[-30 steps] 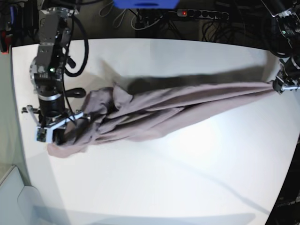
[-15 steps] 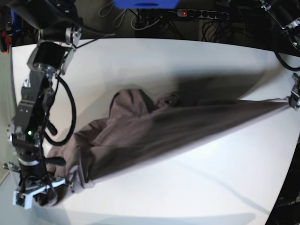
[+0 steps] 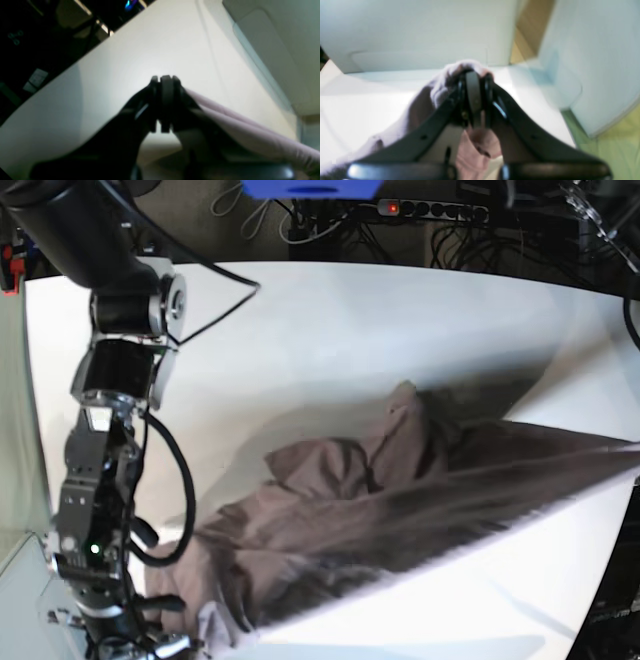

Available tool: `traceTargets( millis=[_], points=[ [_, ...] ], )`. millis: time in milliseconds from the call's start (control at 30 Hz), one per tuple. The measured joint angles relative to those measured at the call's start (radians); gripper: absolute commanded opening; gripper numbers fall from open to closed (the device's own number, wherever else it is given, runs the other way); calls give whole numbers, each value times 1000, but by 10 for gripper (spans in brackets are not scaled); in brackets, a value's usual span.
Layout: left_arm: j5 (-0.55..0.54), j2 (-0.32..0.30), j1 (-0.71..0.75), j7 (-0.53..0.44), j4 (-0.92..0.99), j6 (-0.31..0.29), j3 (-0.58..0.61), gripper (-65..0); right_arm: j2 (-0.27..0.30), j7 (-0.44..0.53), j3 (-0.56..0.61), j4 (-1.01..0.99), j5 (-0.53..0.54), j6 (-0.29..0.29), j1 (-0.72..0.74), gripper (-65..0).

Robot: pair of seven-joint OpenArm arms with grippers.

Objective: Layout the t-shirt on the table in an organized manner, then fold the t-shirt properly
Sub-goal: 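Grasp the bunched shirt end with the right gripper and swing it across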

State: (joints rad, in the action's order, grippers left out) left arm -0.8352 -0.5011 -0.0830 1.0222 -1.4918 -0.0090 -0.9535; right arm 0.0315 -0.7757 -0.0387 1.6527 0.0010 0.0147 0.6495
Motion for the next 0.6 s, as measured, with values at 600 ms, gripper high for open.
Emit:
traceTargets(
  millis=[600],
  points=[
    [-142, -82, -163, 117, -99, -13, -105, -647, 69, -66, -5, 125, -3, 0, 67, -650]
  ],
)
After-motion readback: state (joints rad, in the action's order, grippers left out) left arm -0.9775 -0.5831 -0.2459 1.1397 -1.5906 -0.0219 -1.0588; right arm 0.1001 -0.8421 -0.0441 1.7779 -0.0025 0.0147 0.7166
